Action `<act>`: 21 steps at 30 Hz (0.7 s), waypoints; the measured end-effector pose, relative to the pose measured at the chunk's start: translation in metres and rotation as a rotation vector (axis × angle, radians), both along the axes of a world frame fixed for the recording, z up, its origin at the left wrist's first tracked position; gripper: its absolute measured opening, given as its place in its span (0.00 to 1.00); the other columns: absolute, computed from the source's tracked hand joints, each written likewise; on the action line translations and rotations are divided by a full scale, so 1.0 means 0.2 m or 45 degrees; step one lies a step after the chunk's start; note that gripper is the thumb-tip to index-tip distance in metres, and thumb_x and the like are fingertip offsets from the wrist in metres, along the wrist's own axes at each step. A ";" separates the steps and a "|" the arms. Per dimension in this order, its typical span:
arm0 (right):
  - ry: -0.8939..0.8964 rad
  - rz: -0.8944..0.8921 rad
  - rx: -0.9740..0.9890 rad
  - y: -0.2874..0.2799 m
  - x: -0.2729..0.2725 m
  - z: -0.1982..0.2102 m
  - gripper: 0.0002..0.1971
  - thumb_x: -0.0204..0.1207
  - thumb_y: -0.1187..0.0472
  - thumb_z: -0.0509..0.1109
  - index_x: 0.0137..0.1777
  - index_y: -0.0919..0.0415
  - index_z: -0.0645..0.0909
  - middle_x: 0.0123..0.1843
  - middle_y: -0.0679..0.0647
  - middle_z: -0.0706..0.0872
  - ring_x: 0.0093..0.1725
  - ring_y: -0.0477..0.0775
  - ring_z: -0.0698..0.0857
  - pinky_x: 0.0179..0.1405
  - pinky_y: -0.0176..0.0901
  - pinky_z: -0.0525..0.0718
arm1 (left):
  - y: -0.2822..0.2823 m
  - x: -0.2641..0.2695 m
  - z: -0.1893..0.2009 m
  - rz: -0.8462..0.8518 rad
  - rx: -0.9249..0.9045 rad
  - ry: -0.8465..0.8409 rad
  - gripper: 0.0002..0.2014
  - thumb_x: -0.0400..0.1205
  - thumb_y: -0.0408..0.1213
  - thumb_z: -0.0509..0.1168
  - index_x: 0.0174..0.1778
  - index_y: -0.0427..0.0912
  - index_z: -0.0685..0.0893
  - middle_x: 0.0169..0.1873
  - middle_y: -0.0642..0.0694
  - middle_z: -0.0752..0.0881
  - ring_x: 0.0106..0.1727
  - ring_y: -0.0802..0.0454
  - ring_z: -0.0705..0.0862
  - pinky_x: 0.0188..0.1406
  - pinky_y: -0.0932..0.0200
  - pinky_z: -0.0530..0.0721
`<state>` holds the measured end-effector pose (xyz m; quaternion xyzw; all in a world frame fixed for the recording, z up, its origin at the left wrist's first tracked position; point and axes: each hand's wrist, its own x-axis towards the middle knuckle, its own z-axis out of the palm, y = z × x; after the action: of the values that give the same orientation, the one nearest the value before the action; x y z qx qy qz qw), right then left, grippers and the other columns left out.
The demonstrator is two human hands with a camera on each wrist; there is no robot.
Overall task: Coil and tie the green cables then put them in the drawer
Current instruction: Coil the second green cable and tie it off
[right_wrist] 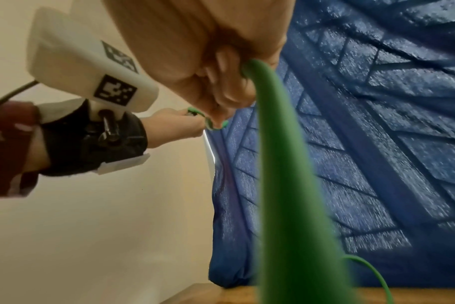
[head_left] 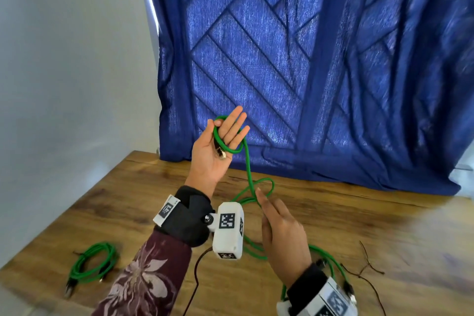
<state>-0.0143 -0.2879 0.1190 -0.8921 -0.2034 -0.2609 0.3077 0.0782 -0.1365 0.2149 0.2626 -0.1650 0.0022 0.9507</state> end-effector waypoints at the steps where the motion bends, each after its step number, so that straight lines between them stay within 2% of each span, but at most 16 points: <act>1: -0.023 0.015 -0.067 0.00 0.00 0.02 0.26 0.72 0.61 0.52 0.71 0.54 0.73 0.43 0.50 0.81 0.26 0.52 0.81 0.14 0.43 0.76 | 0.00 0.00 -0.01 -0.013 0.021 -0.010 0.16 0.85 0.43 0.48 0.36 0.41 0.73 0.53 0.34 0.88 0.58 0.41 0.87 0.62 0.43 0.81; 4: -0.122 0.093 -0.249 0.00 0.00 0.11 0.25 0.68 0.62 0.54 0.65 0.53 0.77 0.42 0.47 0.80 0.23 0.51 0.81 0.11 0.39 0.72 | 0.02 0.03 -0.03 -0.095 0.186 -0.025 0.13 0.78 0.47 0.60 0.33 0.42 0.80 0.57 0.32 0.86 0.62 0.38 0.84 0.62 0.38 0.81; 6: -0.196 0.168 -0.311 -0.03 0.02 0.17 0.24 0.67 0.60 0.54 0.61 0.53 0.82 0.39 0.47 0.83 0.23 0.52 0.83 0.11 0.38 0.75 | 0.03 0.03 -0.04 -0.133 0.373 -0.017 0.12 0.76 0.48 0.67 0.34 0.43 0.82 0.60 0.33 0.85 0.65 0.37 0.82 0.59 0.37 0.83; 8: -0.233 0.227 -0.273 -0.07 0.04 0.23 0.21 0.68 0.60 0.56 0.58 0.51 0.84 0.39 0.48 0.86 0.26 0.54 0.85 0.15 0.40 0.81 | 0.03 0.03 -0.06 -0.149 0.563 0.054 0.15 0.81 0.47 0.60 0.34 0.44 0.81 0.58 0.34 0.86 0.65 0.37 0.82 0.58 0.37 0.83; 10: -0.249 0.248 -0.202 -0.12 0.07 0.29 0.19 0.69 0.64 0.62 0.58 0.45 0.80 0.42 0.47 0.88 0.34 0.54 0.88 0.22 0.41 0.84 | 0.02 0.01 -0.07 -0.165 0.710 0.124 0.17 0.86 0.43 0.51 0.36 0.41 0.77 0.54 0.34 0.87 0.59 0.37 0.85 0.54 0.39 0.85; 11: -0.257 0.228 -0.174 -0.14 0.09 0.31 0.17 0.71 0.63 0.63 0.57 0.45 0.78 0.43 0.46 0.89 0.36 0.54 0.89 0.25 0.42 0.85 | 0.01 -0.01 -0.06 -0.182 0.763 0.136 0.16 0.86 0.42 0.49 0.37 0.41 0.75 0.52 0.34 0.88 0.56 0.38 0.87 0.51 0.42 0.87; 13: -0.259 0.154 -0.108 -0.15 0.12 0.36 0.10 0.75 0.54 0.60 0.54 0.46 0.78 0.42 0.48 0.90 0.37 0.56 0.89 0.27 0.45 0.85 | -0.03 -0.05 -0.06 -0.186 0.846 0.157 0.15 0.87 0.40 0.48 0.39 0.39 0.74 0.45 0.35 0.90 0.47 0.42 0.90 0.42 0.49 0.90; 15: -0.267 0.119 -0.053 -0.16 0.15 0.39 0.09 0.77 0.49 0.58 0.51 0.46 0.77 0.41 0.49 0.89 0.37 0.57 0.88 0.28 0.49 0.85 | -0.06 -0.07 -0.06 -0.169 0.903 0.164 0.15 0.87 0.37 0.49 0.41 0.35 0.77 0.35 0.39 0.91 0.36 0.47 0.91 0.34 0.54 0.90; 16: -0.263 0.131 -0.024 -0.16 0.16 0.40 0.09 0.77 0.48 0.58 0.51 0.45 0.78 0.43 0.48 0.87 0.38 0.56 0.88 0.30 0.51 0.85 | -0.07 -0.08 -0.06 -0.166 0.936 0.145 0.15 0.87 0.36 0.50 0.43 0.33 0.78 0.31 0.40 0.90 0.33 0.48 0.90 0.34 0.53 0.90; 18: -0.251 0.154 0.044 -0.16 0.19 0.42 0.10 0.76 0.48 0.61 0.49 0.47 0.83 0.44 0.46 0.83 0.38 0.52 0.85 0.33 0.52 0.84 | -0.10 -0.09 -0.06 -0.189 1.028 0.087 0.15 0.86 0.35 0.51 0.44 0.31 0.81 0.30 0.41 0.90 0.31 0.49 0.89 0.36 0.53 0.89; 19: -0.240 0.155 0.085 -0.16 0.20 0.42 0.10 0.74 0.49 0.63 0.48 0.49 0.85 0.44 0.46 0.82 0.38 0.49 0.84 0.35 0.51 0.84 | -0.11 -0.10 -0.06 -0.199 1.089 0.065 0.16 0.86 0.35 0.51 0.44 0.32 0.81 0.29 0.42 0.89 0.29 0.50 0.89 0.34 0.56 0.89; 21: -0.200 0.146 0.191 -0.16 0.24 0.43 0.07 0.71 0.52 0.69 0.44 0.53 0.84 0.42 0.46 0.82 0.39 0.43 0.81 0.40 0.46 0.82 | -0.13 -0.12 -0.07 -0.191 1.182 0.035 0.17 0.87 0.36 0.51 0.40 0.33 0.80 0.23 0.46 0.87 0.21 0.55 0.83 0.23 0.65 0.83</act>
<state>0.0333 -0.3195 0.2056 -0.8303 -0.2573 -0.3264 0.3713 0.0544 -0.1617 0.2011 0.6475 -0.1545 -0.1441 0.7322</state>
